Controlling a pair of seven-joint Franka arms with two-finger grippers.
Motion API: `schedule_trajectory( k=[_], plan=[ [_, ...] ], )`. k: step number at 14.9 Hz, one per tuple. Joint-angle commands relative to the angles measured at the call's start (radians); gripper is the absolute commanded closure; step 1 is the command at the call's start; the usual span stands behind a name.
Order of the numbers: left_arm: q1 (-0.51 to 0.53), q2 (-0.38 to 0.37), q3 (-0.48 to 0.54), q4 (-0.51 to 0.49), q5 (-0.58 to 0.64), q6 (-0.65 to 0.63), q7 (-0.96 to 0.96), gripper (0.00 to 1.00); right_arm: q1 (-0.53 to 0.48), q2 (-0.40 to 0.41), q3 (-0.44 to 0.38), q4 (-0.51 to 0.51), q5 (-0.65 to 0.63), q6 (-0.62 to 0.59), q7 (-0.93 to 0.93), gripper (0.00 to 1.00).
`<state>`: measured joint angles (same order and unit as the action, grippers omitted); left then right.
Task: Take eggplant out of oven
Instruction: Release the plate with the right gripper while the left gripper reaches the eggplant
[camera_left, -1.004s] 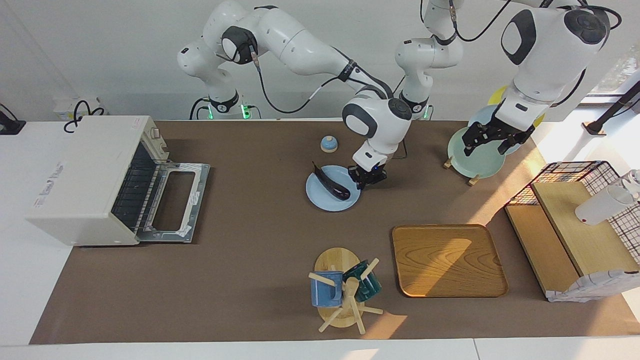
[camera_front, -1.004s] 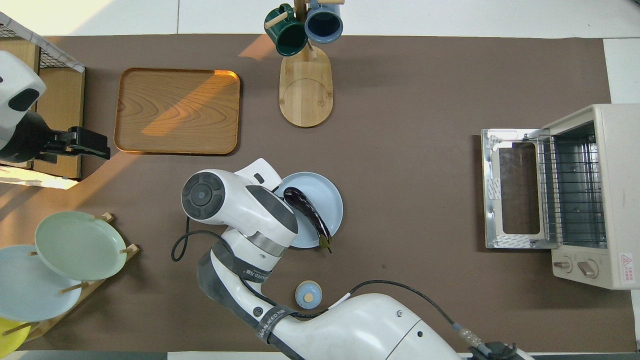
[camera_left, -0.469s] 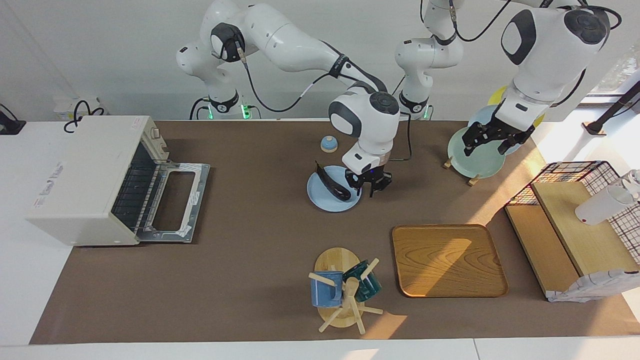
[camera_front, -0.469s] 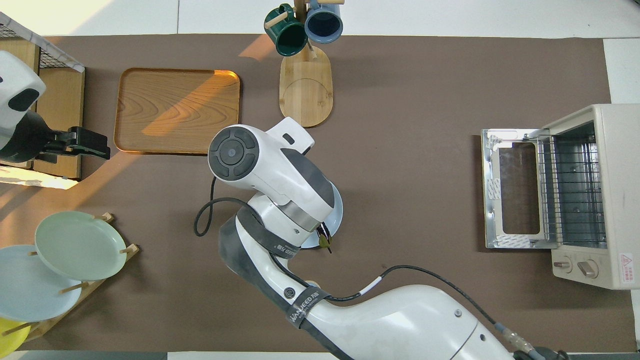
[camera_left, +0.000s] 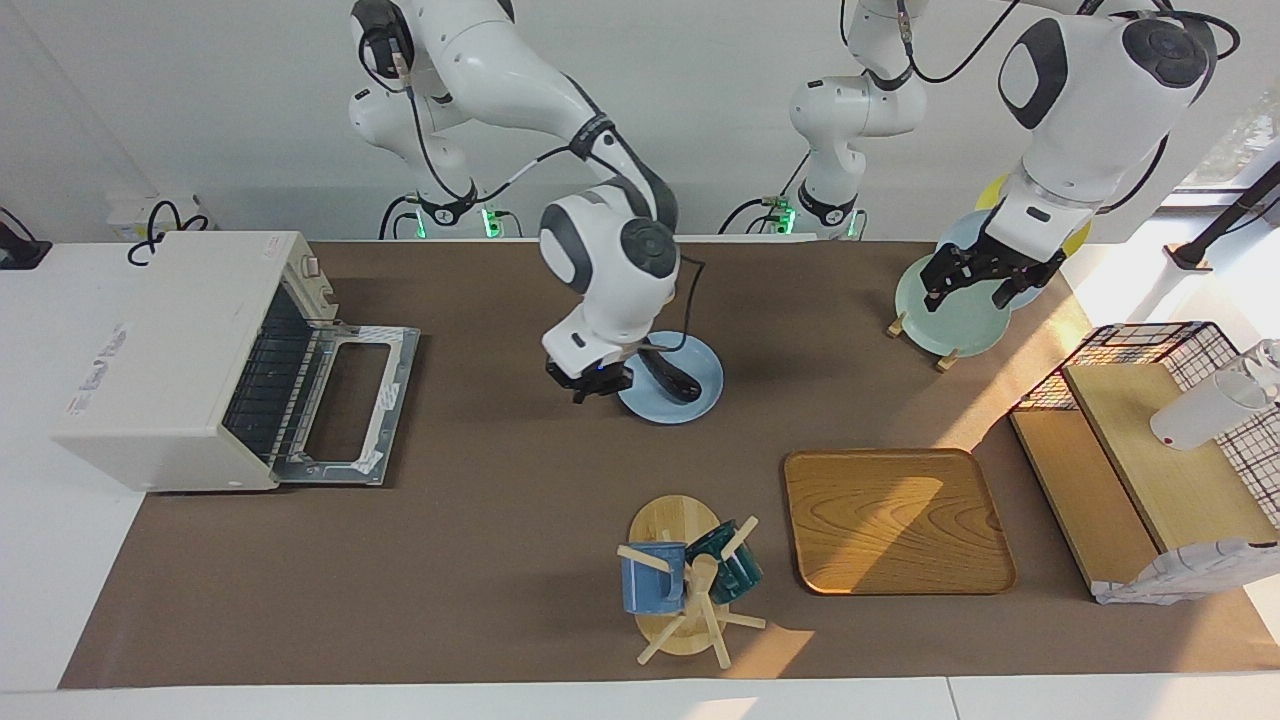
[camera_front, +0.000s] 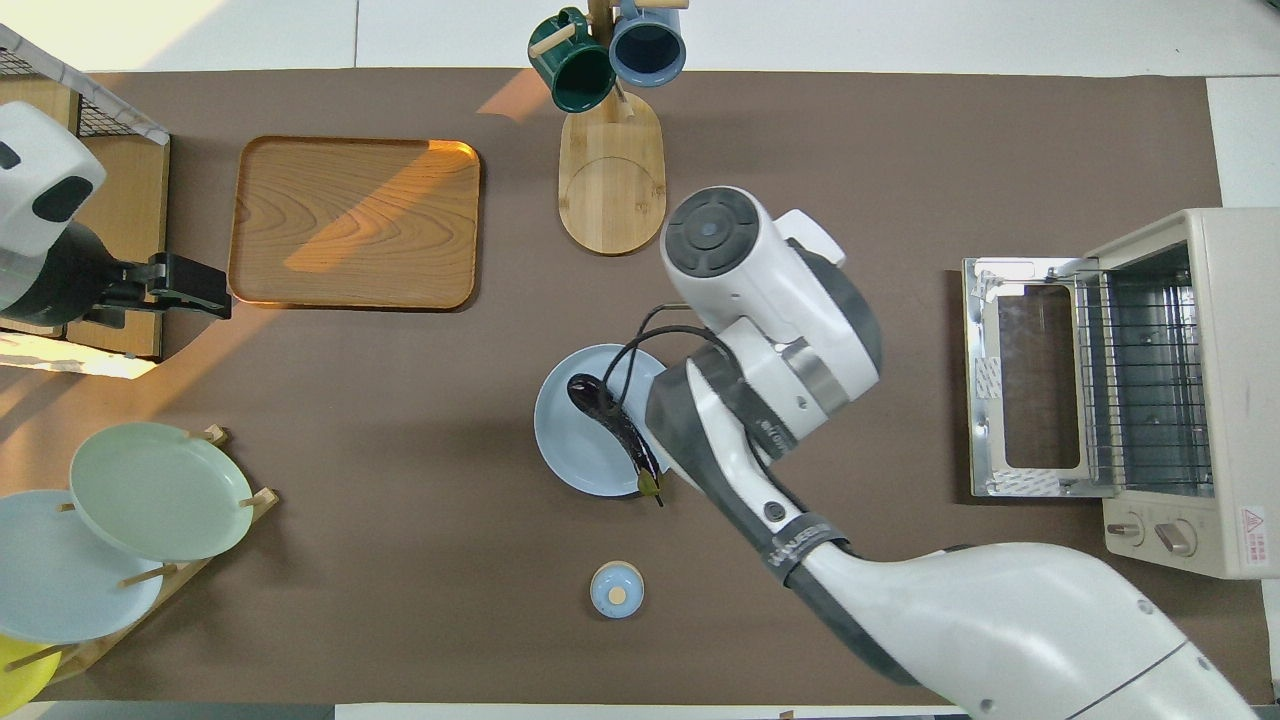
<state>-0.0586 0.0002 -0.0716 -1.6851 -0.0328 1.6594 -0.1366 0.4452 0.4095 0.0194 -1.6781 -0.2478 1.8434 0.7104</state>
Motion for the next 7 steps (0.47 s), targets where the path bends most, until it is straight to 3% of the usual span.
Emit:
schedule_trajectory(
  k=[1,4,7],
  plan=[
    [-0.084,-0.046,-0.002,-0.065,0.007,0.02,-0.162,0.0,-0.086,-0.096,0.017,-0.221,-0.077,0.105,-0.002,1.0],
    [-0.216,-0.055,-0.002,-0.142,-0.009,0.087,-0.381,0.0,-0.152,-0.113,0.017,-0.294,-0.12,0.157,-0.052,1.0],
    [-0.349,-0.023,-0.002,-0.214,-0.025,0.236,-0.597,0.0,-0.212,-0.117,0.017,-0.325,-0.154,0.192,-0.126,1.0]
  ],
)
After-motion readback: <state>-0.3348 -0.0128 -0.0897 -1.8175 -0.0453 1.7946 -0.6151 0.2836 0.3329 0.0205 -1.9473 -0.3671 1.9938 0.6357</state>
